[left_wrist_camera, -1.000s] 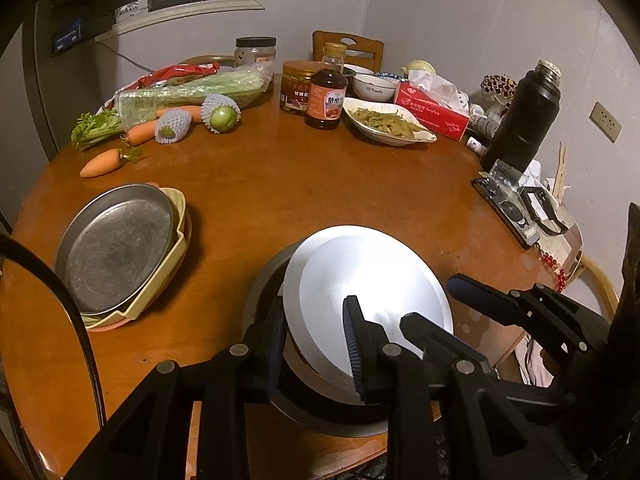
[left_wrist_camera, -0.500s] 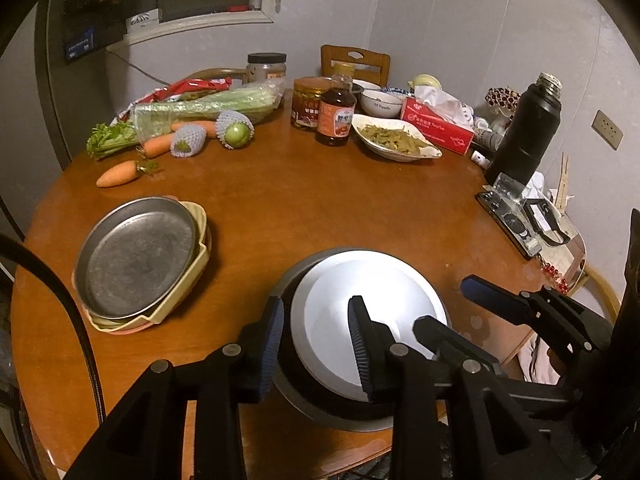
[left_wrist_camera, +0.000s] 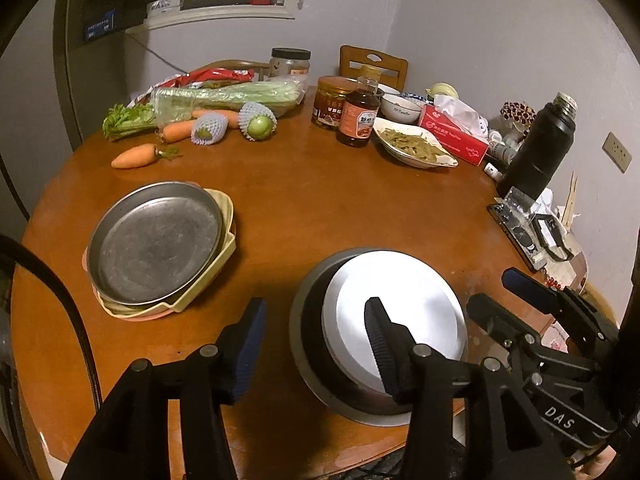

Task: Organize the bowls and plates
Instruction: 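Grasp the rim of the steel bowl holding the plates with the left gripper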

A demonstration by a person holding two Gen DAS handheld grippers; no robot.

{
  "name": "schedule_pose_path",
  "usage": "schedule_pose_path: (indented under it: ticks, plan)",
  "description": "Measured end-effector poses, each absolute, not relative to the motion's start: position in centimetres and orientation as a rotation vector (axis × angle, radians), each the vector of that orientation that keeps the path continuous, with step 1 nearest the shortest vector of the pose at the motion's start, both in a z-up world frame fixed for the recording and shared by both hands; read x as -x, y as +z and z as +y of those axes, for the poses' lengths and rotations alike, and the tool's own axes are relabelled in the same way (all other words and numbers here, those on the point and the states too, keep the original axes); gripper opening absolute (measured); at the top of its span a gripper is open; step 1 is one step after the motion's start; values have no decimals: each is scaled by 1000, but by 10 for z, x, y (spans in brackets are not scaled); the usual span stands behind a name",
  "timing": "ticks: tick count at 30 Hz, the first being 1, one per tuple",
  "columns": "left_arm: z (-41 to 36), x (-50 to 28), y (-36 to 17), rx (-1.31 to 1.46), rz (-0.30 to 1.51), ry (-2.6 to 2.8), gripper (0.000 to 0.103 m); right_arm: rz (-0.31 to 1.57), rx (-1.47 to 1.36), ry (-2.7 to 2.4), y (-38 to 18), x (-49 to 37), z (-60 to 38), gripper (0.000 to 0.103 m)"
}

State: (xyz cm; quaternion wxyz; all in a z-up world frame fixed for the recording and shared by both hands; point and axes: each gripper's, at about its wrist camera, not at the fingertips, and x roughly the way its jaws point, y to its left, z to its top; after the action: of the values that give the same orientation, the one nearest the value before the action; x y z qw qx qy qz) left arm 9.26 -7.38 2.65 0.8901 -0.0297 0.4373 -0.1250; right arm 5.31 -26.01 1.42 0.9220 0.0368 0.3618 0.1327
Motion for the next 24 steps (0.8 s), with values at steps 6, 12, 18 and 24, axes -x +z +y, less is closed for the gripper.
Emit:
schedule_pose_path:
  ticks: [6, 12, 18, 24]
  plan:
    - [-69, -94, 21, 85, 929, -270, 53, 751, -91, 256, 13, -55, -267, 64]
    - [-67, -94, 18, 116, 942, -291, 54, 757, -119, 242, 12, -56, -276, 64]
    - [-71, -96, 14, 110, 955, -299, 56, 775, -142, 246, 8, -58, -278, 65]
    - [-77, -97, 9, 111, 968, -314, 56, 815, -155, 275, -2, -61, -270, 66]
